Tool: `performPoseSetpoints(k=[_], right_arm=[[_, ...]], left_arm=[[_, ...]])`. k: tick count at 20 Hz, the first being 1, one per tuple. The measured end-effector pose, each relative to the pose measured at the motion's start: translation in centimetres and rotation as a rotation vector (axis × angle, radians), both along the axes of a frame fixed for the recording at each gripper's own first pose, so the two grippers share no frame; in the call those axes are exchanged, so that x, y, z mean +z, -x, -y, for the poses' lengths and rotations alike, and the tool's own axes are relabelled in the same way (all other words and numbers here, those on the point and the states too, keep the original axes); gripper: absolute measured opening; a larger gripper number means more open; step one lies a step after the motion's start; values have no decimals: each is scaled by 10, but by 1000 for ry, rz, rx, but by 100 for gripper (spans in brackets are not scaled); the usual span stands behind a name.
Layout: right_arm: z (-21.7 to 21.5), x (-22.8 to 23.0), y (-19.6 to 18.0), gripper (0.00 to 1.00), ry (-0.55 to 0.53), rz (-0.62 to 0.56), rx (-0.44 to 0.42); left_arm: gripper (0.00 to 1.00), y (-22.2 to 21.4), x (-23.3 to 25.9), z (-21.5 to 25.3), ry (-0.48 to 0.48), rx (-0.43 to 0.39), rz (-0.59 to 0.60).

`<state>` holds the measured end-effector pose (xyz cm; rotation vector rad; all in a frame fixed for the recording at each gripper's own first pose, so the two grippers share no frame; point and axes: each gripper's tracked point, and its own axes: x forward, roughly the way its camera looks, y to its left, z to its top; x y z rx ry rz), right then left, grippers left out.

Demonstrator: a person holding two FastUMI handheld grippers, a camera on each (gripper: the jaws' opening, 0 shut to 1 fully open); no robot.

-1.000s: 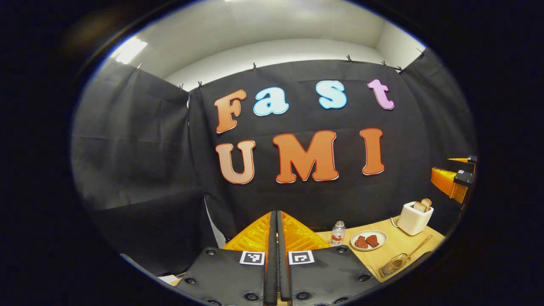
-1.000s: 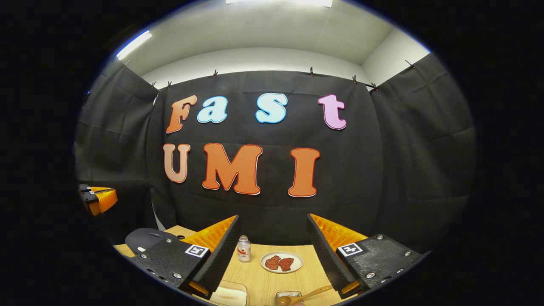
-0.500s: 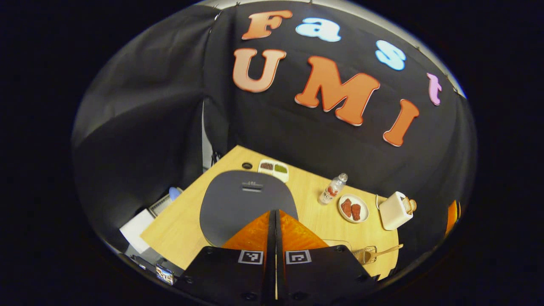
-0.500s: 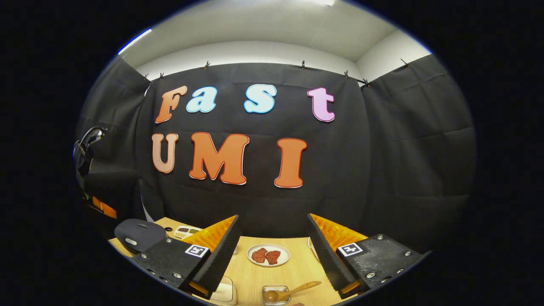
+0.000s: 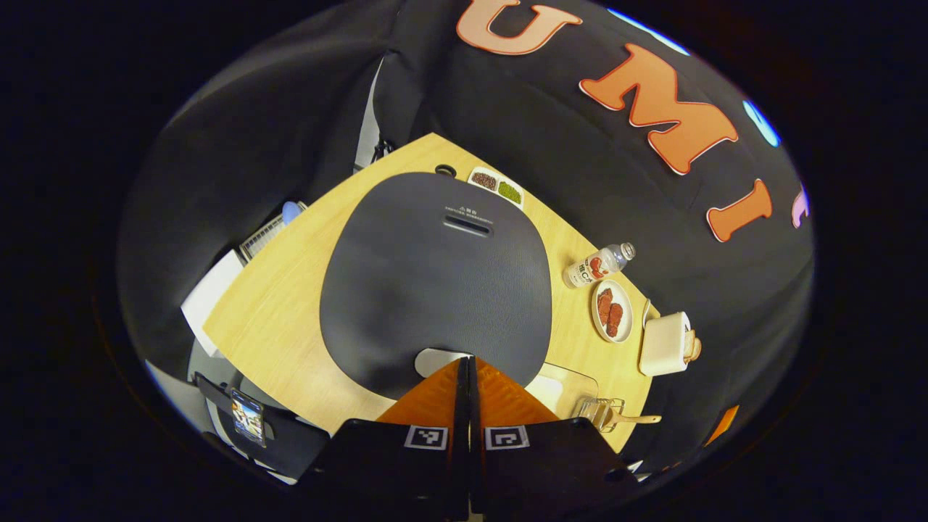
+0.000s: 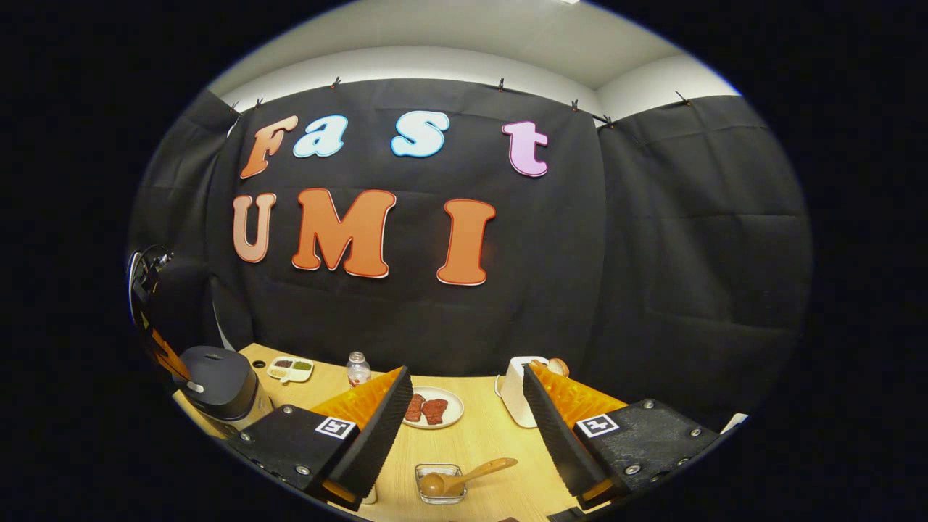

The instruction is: Close the left gripper, press the button to open the rice cooker; take a wooden spoon from the chopstick holder with the right hand, scoop a spoonful of rice and pour it into the rice cooker, then put the wooden spoon back into the chopstick holder.

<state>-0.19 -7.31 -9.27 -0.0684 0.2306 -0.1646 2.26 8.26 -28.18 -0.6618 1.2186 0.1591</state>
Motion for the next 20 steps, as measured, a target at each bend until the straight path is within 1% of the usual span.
performPoseSetpoints(k=[2, 3, 4, 5, 6, 7, 8, 10, 12, 13, 16, 18, 20], right_arm=[[4, -7, 2, 95, 11, -17, -12], [6, -10, 3, 95, 12, -24, -15], [8, -14, 3, 95, 12, -34, -21], [9, -20, 4, 95, 7, -49, -25], [9, -26, 5, 95, -3, -64, -26], [8, -32, 5, 95, -15, -79, -28], [6, -38, 5, 95, -31, -94, -26], [2, -46, 6, 95, -58, -112, -16], [1, -57, 4, 95, -81, -139, -9], [2, -64, 4, 95, -91, -154, -8], [5, -86, 8, 95, -126, -209, -12], [3, -104, 13, 95, -171, -258, -10], [3, -123, 18, 95, -206, -303, -12]], left_arm=[[5, 1, -11, 3, 28, 20, -46], [5, 7, -19, 6, 46, 16, -83], [5, 8, -13, 2, 49, 15, -86], [2, 6, -21, 1, 48, 13, -90], [6, 5, -18, 4, 58, 18, -84], [7, -1, -29, 3, 58, 22, -77], [6, 3, -23, 4, 64, 37, -69], [5, 3, -26, 6, 60, 40, -65], [6, 6, -23, 7, 38, -10, -46], [6, 4, -17, 6, 24, -34, -15], [5, -6, 11, 2, -14, -73, 160], [6, -17, 38, -1, -37, -68, 291], [6, -30, 68, -16, -89, -32, 422]])
